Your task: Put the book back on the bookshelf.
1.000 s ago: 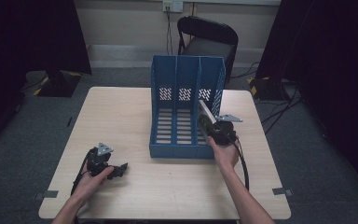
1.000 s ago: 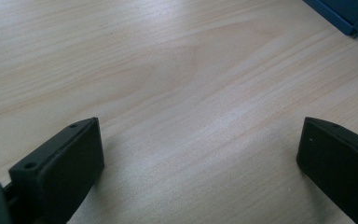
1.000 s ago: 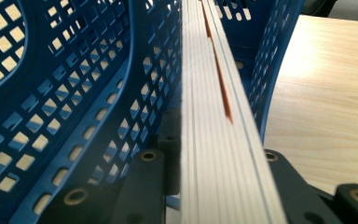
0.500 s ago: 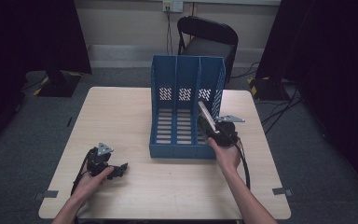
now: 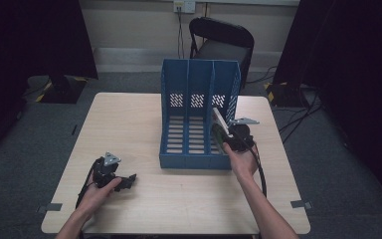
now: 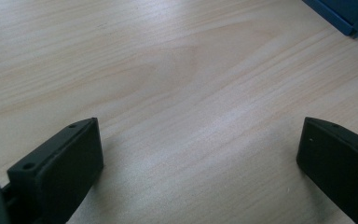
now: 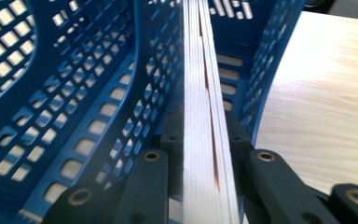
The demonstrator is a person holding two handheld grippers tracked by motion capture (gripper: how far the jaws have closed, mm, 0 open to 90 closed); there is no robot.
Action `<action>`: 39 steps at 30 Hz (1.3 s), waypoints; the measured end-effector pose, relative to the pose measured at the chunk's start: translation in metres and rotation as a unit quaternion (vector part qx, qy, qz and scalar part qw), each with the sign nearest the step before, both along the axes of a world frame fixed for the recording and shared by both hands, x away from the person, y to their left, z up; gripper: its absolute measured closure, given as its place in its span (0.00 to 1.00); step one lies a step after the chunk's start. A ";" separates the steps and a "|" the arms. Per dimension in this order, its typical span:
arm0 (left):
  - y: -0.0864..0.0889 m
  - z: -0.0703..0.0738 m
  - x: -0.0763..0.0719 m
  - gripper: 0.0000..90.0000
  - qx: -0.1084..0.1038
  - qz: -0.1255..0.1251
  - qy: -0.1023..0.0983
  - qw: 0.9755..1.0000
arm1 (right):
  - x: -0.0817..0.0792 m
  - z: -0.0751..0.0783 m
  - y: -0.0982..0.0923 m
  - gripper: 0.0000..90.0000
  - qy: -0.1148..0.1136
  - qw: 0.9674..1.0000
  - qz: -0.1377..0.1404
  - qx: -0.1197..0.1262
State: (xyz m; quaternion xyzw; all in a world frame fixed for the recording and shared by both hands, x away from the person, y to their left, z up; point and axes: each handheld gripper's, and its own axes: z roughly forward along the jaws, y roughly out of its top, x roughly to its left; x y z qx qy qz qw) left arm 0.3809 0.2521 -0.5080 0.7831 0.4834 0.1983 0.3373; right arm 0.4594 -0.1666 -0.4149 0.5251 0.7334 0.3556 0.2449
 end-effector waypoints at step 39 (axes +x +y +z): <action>-0.001 0.000 0.001 0.00 0.002 -0.004 0.001 1.000 | 0.014 -0.004 0.011 0.85 -0.041 0.984 -0.170 0.025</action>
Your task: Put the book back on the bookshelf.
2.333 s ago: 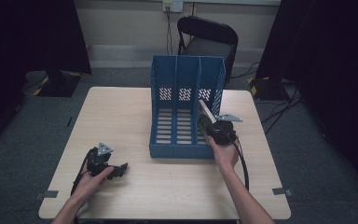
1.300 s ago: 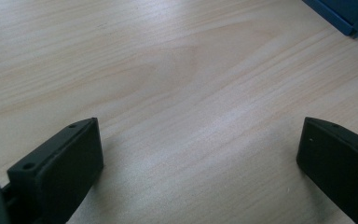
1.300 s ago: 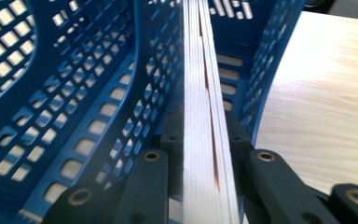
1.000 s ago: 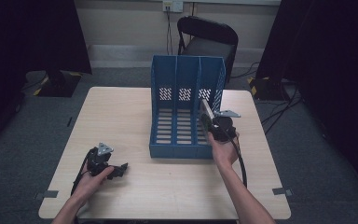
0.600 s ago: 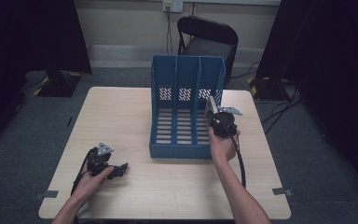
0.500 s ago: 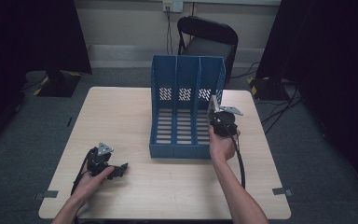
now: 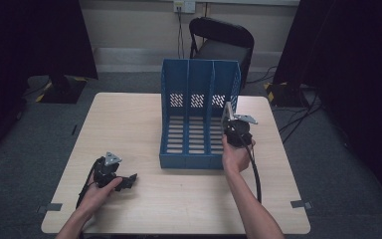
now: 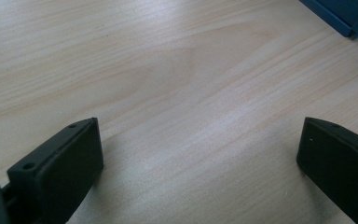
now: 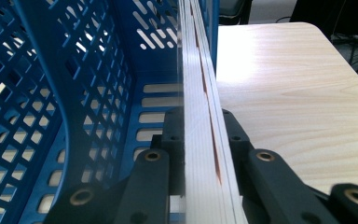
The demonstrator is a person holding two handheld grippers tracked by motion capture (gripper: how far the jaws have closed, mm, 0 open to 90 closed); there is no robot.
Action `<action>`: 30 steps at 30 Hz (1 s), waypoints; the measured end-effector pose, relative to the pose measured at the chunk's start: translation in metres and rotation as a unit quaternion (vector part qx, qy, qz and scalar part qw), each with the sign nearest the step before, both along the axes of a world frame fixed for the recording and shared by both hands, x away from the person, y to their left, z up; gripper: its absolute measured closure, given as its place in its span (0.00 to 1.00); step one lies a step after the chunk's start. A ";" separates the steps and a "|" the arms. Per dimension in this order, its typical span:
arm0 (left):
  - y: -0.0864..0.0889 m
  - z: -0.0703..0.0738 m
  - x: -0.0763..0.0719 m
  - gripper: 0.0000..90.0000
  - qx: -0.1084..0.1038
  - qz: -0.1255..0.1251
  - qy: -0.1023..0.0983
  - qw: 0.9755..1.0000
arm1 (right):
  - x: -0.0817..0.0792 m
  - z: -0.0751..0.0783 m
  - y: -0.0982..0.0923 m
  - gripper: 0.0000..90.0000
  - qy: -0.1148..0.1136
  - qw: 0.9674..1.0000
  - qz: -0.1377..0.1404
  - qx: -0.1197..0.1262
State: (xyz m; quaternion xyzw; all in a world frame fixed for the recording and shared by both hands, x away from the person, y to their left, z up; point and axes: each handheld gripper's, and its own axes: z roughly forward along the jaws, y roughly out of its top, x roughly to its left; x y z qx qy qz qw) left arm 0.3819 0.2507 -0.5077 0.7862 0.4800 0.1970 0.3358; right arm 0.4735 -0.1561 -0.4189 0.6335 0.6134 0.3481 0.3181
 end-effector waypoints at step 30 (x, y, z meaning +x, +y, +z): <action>0.000 0.000 -0.001 0.00 0.001 0.000 -0.001 1.000 | -0.002 0.001 0.001 0.80 -0.006 1.000 0.010 -0.020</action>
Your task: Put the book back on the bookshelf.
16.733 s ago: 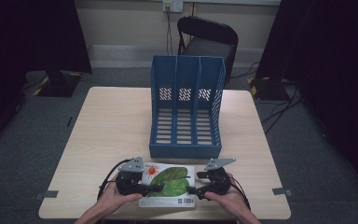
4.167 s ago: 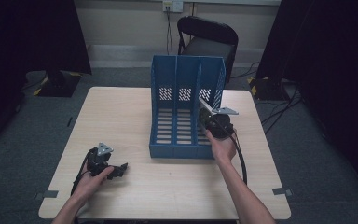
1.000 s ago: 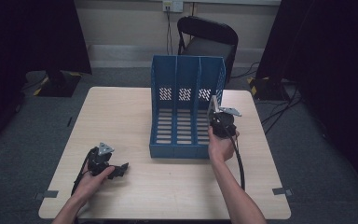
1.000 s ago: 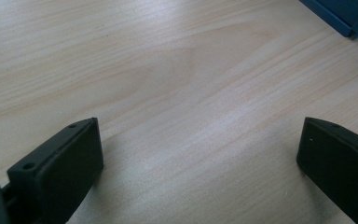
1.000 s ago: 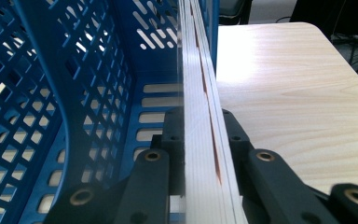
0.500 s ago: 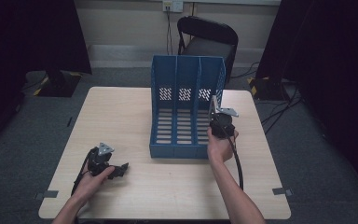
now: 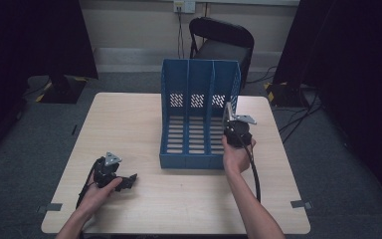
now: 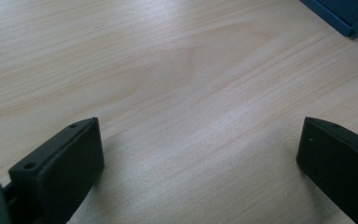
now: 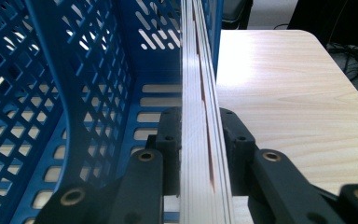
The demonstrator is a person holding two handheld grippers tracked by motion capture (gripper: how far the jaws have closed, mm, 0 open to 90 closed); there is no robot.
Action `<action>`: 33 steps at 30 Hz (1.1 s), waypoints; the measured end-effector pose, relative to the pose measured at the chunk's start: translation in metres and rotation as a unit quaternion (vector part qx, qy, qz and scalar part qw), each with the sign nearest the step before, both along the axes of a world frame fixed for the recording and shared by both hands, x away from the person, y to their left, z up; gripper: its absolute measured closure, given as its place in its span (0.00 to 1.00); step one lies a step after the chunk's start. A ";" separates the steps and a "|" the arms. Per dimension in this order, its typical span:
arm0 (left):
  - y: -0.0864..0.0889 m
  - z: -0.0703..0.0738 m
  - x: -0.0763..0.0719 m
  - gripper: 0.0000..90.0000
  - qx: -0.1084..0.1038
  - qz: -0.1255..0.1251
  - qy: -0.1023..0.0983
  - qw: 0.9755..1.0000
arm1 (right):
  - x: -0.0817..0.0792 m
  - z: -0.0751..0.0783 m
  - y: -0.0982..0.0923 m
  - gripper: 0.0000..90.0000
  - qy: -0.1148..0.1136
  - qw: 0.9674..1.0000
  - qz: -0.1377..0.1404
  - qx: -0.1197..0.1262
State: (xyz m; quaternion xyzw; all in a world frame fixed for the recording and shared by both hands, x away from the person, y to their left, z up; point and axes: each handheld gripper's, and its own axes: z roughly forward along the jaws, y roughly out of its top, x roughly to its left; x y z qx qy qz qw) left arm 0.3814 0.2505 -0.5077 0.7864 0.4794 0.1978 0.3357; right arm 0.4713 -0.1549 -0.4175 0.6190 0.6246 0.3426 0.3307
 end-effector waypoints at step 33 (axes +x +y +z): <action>0.000 0.000 -0.001 0.00 0.002 -0.004 0.001 1.000 | 0.003 0.004 -0.004 0.52 0.007 0.998 0.055 0.033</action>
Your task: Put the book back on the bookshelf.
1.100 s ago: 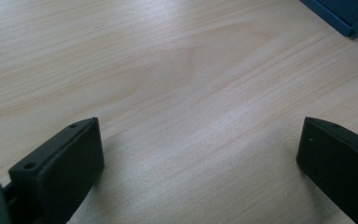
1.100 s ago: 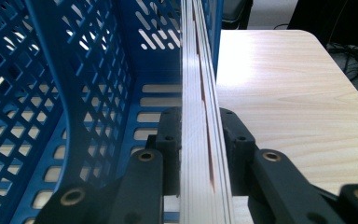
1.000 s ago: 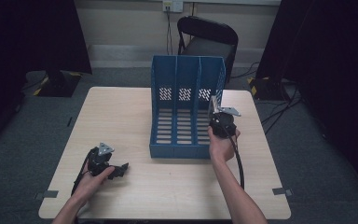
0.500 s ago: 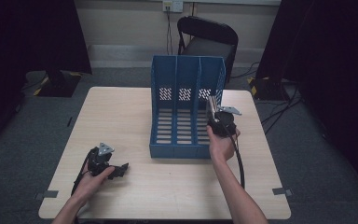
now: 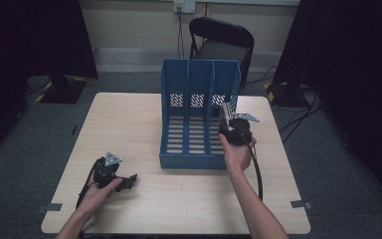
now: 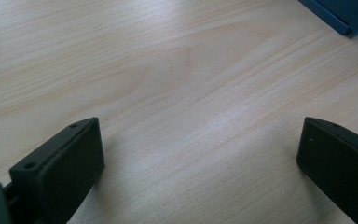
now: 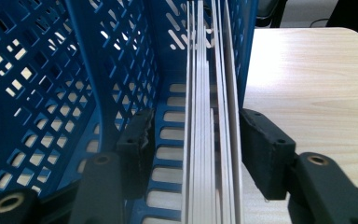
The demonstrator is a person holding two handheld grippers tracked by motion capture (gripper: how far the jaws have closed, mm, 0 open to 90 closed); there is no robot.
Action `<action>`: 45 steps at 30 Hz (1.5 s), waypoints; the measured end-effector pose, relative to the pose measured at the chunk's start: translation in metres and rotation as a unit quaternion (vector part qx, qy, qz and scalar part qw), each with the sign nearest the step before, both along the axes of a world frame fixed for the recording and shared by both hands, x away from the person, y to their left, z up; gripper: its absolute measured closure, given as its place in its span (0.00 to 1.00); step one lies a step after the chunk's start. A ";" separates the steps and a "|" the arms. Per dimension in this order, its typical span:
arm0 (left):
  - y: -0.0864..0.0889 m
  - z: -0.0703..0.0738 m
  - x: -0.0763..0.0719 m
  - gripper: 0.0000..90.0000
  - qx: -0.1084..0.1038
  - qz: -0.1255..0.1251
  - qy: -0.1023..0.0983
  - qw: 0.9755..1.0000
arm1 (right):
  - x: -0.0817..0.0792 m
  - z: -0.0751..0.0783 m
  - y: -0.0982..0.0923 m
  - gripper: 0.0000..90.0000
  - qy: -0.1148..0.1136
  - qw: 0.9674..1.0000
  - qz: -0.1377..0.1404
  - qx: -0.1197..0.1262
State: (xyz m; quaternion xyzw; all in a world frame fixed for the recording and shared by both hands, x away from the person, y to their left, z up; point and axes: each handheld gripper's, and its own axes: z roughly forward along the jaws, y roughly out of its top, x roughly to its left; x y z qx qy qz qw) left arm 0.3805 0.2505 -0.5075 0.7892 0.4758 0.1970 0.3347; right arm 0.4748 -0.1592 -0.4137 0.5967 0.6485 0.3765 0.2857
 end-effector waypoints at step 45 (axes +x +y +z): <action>0.000 0.000 0.000 0.00 -0.002 0.002 0.001 1.000 | -0.065 0.006 -0.045 0.15 -0.033 0.982 0.175 0.065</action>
